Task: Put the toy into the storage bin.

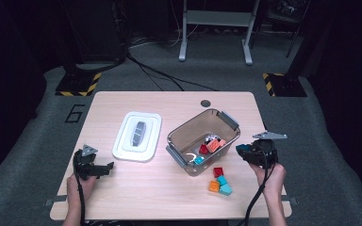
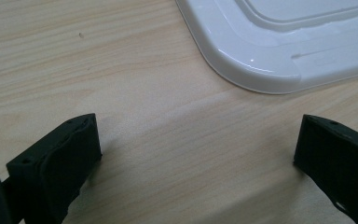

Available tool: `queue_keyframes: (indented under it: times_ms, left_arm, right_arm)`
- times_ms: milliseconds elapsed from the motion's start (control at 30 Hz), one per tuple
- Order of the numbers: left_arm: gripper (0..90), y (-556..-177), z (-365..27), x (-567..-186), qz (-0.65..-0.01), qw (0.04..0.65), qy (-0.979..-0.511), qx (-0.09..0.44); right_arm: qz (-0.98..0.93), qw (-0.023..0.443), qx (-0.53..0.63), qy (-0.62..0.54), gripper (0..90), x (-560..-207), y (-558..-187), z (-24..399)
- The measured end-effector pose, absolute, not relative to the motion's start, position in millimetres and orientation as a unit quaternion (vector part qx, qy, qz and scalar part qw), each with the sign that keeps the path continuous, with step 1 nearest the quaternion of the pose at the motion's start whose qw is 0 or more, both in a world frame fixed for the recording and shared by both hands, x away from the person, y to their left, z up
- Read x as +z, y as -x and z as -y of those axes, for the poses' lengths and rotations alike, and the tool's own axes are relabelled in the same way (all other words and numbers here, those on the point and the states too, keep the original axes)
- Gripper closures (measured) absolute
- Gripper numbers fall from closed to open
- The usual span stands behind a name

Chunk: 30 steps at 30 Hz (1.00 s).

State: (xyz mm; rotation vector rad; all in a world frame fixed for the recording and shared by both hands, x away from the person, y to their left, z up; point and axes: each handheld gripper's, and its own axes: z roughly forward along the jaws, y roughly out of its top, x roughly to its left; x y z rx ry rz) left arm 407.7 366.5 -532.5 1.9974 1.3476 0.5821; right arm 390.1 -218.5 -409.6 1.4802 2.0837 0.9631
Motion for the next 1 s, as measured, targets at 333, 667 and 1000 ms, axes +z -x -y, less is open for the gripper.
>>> queue_keyframes:
  times_ms: [333, 667, 1000]
  left_arm:
    - [0.3, -408, -367, -533, -0.514, 0.325, -0.762, 0.222]
    - [0.3, -408, -366, -533, -0.514, 0.326, -0.762, 0.222]
    - [0.3, -408, -367, -533, -0.514, 0.325, -0.762, 0.222]
  right_arm:
    - [-0.743, 0.217, 0.349, -0.528, 58.9, -391, -393, 221]
    - [-0.744, 0.226, 0.354, -0.52, 58.9, -371, -406, 214]
    - [-0.756, 0.227, 0.352, -0.503, 58.9, -357, -424, 194]
